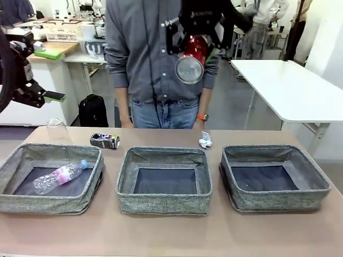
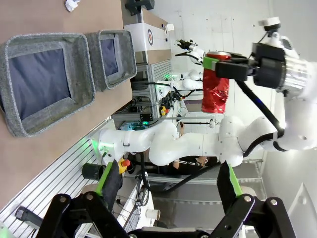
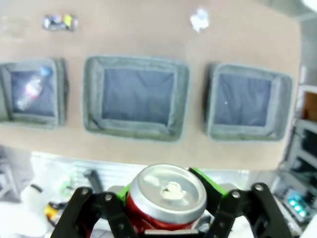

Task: Sort the waste into the appropriate baskets.
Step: Pick up the waste item pointed out by the person.

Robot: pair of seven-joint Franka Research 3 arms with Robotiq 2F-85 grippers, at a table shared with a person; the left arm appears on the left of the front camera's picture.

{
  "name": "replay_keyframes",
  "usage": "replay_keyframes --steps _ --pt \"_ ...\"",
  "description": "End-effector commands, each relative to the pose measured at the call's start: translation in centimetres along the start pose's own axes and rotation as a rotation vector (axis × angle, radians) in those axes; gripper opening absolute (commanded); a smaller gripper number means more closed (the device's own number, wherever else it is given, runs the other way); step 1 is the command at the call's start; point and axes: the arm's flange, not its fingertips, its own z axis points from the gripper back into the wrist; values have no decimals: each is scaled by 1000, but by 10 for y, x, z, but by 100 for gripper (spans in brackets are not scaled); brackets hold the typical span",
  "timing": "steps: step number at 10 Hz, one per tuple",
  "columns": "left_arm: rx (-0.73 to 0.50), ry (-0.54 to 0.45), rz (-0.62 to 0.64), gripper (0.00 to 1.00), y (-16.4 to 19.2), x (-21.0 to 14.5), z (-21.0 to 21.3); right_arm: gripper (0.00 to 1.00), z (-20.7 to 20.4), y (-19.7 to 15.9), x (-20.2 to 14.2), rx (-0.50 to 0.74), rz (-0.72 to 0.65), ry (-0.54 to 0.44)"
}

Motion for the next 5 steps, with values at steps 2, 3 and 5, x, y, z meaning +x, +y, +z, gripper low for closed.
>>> replay_keyframes --steps 2,3,5 --pt "1 2 10 100 -5 -1 1 37 45 32 23 -33 128 -30" --pt "1 2 10 100 -5 -1 1 37 56 29 20 -21 157 -19" --pt "1 2 10 100 -5 -1 1 37 73 23 16 -15 172 -28"
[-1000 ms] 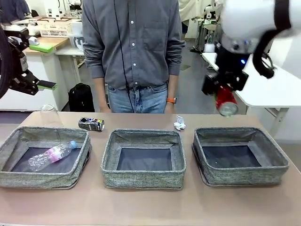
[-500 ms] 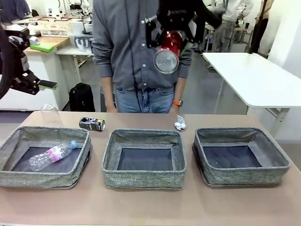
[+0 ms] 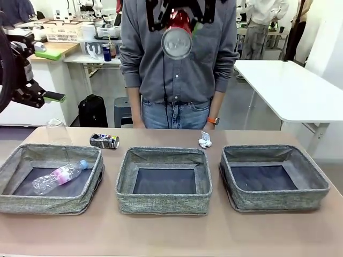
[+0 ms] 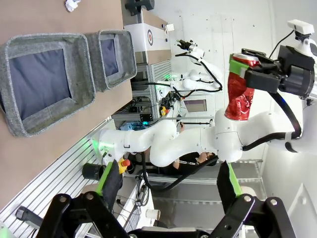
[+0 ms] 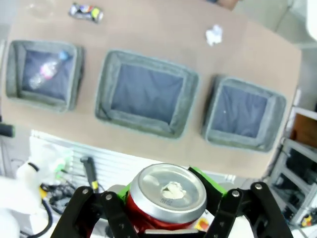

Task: Sort the waste into the appropriate baskets.
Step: Pick up the waste item pointed out by the person.

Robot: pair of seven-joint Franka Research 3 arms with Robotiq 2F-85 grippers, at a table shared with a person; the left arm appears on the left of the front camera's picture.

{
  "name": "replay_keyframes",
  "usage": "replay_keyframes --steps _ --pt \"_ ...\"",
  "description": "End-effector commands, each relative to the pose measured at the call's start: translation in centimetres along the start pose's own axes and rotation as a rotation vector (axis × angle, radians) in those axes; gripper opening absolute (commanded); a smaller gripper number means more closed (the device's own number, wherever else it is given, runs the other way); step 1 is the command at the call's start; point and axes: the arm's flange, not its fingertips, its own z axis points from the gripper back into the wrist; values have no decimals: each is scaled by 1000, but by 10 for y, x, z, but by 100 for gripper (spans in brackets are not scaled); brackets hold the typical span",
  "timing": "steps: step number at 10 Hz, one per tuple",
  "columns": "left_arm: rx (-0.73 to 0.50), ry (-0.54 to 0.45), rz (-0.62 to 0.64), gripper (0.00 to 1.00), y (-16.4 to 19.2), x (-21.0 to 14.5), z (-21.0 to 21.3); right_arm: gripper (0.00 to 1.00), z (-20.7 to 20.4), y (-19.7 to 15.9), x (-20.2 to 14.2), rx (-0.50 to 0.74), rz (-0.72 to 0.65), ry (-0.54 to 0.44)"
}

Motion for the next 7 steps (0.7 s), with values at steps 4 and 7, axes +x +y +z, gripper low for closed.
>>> replay_keyframes --steps 4,7 --pt "1 2 10 100 -5 -1 1 37 9 -6 -2 1 6 -7" --pt "1 2 10 100 -5 -1 1 37 9 -6 -2 1 6 -7"
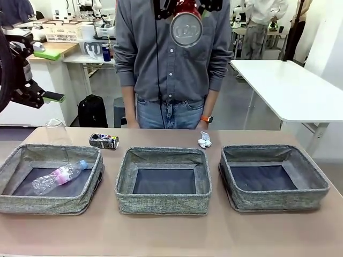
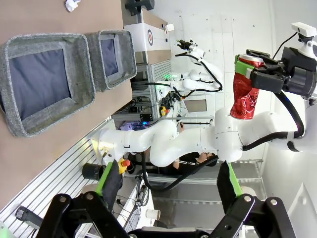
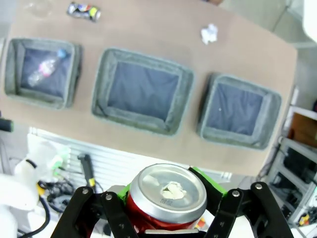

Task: Sort the waste into the appropriate baskets.
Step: Pick up the waste item pointed out by the person, then place the picked waste into the Fabric basket indicated by the person.

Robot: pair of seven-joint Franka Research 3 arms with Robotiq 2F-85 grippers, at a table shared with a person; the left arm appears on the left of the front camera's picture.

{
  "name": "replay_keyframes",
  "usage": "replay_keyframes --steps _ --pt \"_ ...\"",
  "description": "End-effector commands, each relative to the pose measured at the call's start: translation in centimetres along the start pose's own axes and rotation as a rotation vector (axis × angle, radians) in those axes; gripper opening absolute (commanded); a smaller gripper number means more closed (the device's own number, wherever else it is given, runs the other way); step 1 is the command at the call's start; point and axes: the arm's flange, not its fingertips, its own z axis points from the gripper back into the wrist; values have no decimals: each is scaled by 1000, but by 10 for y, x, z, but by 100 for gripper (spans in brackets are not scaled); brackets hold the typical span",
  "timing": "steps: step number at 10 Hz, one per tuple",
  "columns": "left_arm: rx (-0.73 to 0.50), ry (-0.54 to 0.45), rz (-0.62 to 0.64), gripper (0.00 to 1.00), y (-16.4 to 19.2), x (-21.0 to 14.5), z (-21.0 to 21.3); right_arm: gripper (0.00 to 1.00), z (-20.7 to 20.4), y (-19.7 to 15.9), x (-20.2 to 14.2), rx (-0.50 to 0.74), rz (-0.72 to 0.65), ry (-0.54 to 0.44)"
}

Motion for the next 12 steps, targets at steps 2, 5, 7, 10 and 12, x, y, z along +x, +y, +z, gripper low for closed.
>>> replay_keyframes --steps 2,5,7,10,12 --pt "1 2 10 100 -5 -1 1 37 0 2 0 9 1 -11" --pt "1 2 10 100 -5 -1 1 37 0 2 0 9 1 -11" --pt "1 2 10 100 -5 -1 1 37 0 2 0 9 1 -11" --pt "1 2 10 100 -5 -1 1 37 0 2 0 9 1 -11" --pt "1 2 10 100 -5 -1 1 37 0 2 0 9 1 -11"
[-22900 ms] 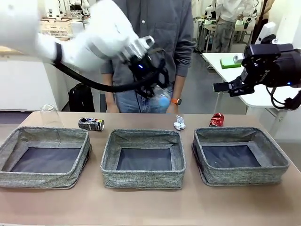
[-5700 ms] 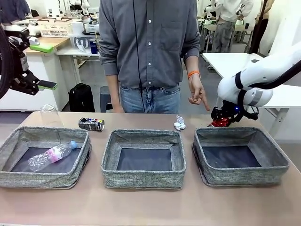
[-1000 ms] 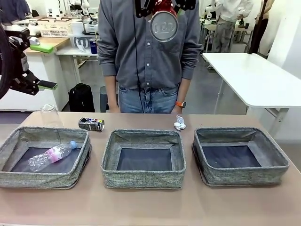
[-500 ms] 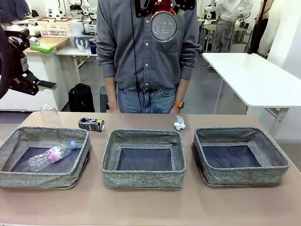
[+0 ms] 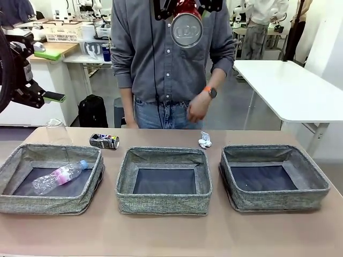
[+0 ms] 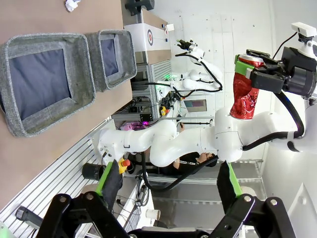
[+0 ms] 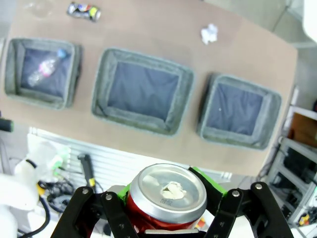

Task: Sort the waste into the appropriate baskets.
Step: Place the picked waste into the Fabric basket indicated by the person.

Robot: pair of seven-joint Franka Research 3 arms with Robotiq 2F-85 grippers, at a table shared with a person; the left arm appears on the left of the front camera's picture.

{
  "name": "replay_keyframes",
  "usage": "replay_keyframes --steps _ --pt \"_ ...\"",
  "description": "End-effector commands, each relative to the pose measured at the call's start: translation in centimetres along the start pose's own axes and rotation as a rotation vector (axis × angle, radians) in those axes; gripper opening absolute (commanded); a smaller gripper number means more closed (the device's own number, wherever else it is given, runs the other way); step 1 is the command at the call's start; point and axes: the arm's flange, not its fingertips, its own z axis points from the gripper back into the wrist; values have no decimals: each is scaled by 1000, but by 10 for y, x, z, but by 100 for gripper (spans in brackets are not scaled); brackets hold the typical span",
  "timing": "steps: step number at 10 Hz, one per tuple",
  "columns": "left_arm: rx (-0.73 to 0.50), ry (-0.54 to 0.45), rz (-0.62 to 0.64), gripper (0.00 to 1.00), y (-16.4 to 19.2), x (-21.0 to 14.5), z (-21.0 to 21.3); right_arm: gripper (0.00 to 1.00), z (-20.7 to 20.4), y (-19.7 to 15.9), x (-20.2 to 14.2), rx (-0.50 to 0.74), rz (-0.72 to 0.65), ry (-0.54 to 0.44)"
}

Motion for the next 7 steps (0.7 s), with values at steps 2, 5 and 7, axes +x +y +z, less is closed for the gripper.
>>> replay_keyframes --steps 2,5,7 --pt "1 2 10 100 -5 -1 1 37 1 2 0 9 1 -11" --pt "1 2 10 100 -5 -1 1 37 1 2 0 9 1 -11" --pt "1 2 10 100 -5 -1 1 37 1 2 0 9 1 -11"
